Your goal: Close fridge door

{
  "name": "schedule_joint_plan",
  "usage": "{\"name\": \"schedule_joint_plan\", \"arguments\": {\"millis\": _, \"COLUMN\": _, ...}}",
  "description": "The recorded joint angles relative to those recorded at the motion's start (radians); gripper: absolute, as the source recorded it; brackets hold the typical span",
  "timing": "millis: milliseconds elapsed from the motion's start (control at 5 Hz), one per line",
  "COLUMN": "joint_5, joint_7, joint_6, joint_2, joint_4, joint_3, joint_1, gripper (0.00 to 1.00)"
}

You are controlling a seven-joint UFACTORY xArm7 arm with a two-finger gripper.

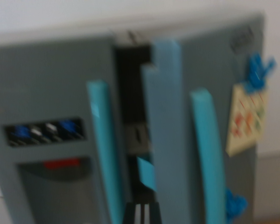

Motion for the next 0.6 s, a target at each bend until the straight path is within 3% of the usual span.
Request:
{"name": "schedule_joint_plan", "arguments": {"millis": 200, "joint_5": 0.0, "joint_7": 0.0, "joint_6": 0.0, "joint_2": 0.053, "joint_4": 0.002, "joint_3": -0.049, "joint_1": 0.0, "gripper": 1.0}}
{"name": "schedule_joint_plan", "arguments": {"millis": 400, "joint_5": 0.0, "joint_7": 0.0, "joint_6": 0.0, "joint_2": 0.053, "joint_4": 0.002, "joint_3": -0.049, "joint_1": 0.0, "gripper": 1.0}}
{"name": "schedule_joint_plan", "arguments": {"millis": 600, "joint_5": 0.0, "joint_7": 0.0, "joint_6": 0.0, "joint_2": 0.122, "joint_4": 0.011, "joint_3": -0.088, "joint_1": 0.0, "gripper": 1.0}}
